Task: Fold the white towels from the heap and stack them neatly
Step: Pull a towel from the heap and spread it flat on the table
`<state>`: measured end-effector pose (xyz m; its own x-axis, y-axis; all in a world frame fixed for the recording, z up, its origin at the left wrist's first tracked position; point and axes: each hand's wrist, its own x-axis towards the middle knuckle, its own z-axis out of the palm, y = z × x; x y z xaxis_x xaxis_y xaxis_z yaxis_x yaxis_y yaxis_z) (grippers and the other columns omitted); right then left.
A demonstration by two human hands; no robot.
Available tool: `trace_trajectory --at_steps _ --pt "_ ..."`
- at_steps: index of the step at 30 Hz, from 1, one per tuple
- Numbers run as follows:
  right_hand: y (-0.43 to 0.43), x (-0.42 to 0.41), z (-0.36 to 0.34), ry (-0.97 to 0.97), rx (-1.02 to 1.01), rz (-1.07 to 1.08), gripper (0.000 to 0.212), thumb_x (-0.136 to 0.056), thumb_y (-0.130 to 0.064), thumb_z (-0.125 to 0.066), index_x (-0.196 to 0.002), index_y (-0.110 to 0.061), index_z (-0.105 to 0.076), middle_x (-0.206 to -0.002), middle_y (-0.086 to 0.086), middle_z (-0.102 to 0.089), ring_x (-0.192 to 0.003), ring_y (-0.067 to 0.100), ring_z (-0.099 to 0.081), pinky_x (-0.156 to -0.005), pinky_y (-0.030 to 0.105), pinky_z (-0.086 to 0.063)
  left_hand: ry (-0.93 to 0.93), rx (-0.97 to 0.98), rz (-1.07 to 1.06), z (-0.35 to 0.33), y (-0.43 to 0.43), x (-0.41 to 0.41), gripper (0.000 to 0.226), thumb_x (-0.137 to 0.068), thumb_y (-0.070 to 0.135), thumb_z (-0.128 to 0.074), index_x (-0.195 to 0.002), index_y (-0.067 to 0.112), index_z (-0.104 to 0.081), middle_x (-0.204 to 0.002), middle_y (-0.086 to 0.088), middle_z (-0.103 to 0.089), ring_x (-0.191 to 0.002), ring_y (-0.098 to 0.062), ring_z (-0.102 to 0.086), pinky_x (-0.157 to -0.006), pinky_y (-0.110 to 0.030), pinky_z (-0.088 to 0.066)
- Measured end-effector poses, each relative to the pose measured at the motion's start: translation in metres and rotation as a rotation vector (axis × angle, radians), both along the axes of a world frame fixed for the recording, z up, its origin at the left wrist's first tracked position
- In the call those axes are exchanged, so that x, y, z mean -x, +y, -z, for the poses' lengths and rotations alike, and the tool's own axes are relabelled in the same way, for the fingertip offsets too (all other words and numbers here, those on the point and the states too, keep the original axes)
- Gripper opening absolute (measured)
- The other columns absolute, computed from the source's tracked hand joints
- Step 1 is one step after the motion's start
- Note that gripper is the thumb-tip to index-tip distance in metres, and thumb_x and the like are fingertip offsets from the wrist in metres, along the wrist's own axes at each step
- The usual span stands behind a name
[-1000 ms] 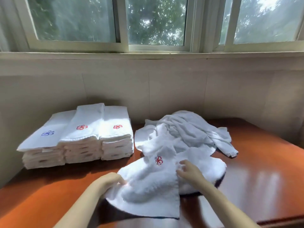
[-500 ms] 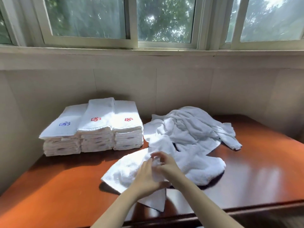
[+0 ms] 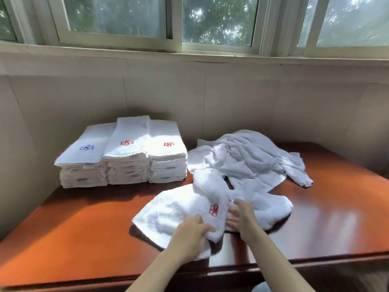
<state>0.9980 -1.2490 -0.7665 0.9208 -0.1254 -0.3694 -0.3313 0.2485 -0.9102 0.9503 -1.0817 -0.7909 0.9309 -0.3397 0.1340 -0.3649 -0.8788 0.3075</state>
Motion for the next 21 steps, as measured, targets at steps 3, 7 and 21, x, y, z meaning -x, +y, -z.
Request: trace_trajectory --at_steps 3,7,21 --pt "0.000 0.000 -0.002 -0.043 0.086 -0.164 0.016 -0.092 -0.017 -0.057 -0.105 -0.007 -0.060 -0.077 0.012 -0.067 -0.054 0.021 -0.066 -0.048 0.026 -0.050 -0.044 0.044 -0.128 -0.003 -0.007 -0.001 0.055 -0.080 0.043 -0.051 -0.132 0.027 -0.044 -0.122 0.005 -0.058 -0.112 -0.024 -0.053 -0.090 -0.035 -0.041" --pt "0.010 0.003 -0.010 -0.107 0.178 -0.346 0.019 -0.086 -0.003 -0.057 -0.100 -0.011 -0.067 -0.076 0.008 -0.068 -0.059 0.017 -0.066 -0.051 0.025 -0.051 0.017 0.043 -0.260 -0.009 -0.023 -0.006 0.058 -0.072 0.065 -0.051 -0.116 0.026 -0.050 -0.104 0.003 -0.067 -0.100 -0.024 -0.062 -0.082 -0.035 -0.046" --pt "0.026 -0.016 -0.018 -0.135 0.383 -0.328 0.029 -0.086 0.004 -0.047 -0.100 -0.010 -0.068 -0.079 0.005 -0.056 -0.060 0.014 -0.048 -0.053 0.018 -0.038 0.562 2.001 -0.471 -0.054 0.059 -0.005 0.034 -0.088 0.018 -0.039 -0.082 0.000 -0.066 -0.075 -0.018 -0.063 -0.065 -0.029 -0.061 -0.067 -0.032 -0.045"
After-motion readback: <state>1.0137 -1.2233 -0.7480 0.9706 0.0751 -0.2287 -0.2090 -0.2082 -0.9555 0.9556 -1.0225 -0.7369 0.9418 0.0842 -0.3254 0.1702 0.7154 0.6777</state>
